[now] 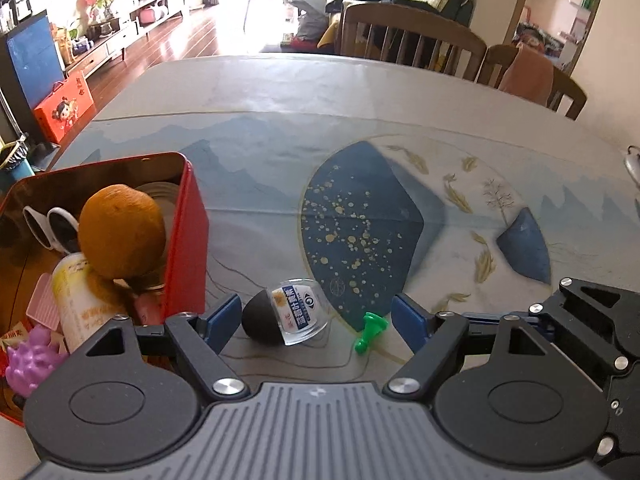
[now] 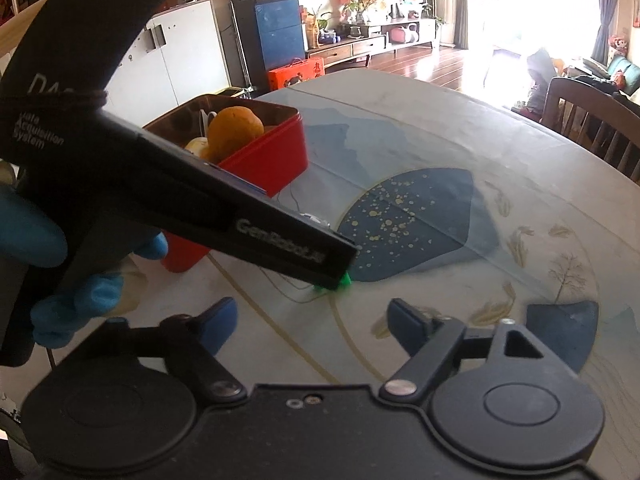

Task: Organize rigid objects
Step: 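Grasp the black-capped small bottle with the left gripper while the right gripper grasps the green pushpin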

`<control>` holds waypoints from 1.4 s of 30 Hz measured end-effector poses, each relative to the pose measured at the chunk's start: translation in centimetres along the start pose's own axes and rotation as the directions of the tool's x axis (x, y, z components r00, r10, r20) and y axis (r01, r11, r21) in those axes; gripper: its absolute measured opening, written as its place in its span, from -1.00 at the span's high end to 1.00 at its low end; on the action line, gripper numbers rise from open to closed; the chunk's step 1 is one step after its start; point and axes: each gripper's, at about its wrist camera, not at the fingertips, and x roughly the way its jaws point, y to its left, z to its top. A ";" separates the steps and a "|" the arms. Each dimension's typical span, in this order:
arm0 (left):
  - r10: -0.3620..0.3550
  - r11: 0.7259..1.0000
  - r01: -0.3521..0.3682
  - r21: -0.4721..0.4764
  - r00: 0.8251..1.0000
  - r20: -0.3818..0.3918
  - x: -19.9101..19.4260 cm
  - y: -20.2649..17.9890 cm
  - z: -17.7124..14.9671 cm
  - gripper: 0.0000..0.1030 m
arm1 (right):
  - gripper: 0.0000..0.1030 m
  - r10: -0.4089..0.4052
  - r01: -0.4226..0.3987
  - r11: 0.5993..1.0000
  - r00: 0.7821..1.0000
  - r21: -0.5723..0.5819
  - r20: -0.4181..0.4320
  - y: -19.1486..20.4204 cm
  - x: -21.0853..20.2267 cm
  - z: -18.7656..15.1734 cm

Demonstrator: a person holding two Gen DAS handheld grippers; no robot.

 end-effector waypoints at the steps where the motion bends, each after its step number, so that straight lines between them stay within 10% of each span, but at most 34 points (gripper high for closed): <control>1: 0.004 1.000 -0.004 0.001 1.000 0.000 0.2 -0.2 0.0 -0.59 | -0.54 -0.001 0.001 1.000 1.000 -0.002 0.002 -0.1 0.1 0.0; 18: 0.099 0.982 -0.104 -0.156 0.994 -0.039 1.2 -0.8 1.1 -0.57 | -0.29 0.042 -0.041 0.998 0.999 -0.037 0.029 -0.9 1.7 0.2; 42: 0.158 0.979 -0.156 -0.129 0.987 0.001 0.3 -1.1 -0.3 -0.44 | -0.02 0.119 -0.110 0.987 0.990 -0.117 0.070 -0.7 2.8 -0.1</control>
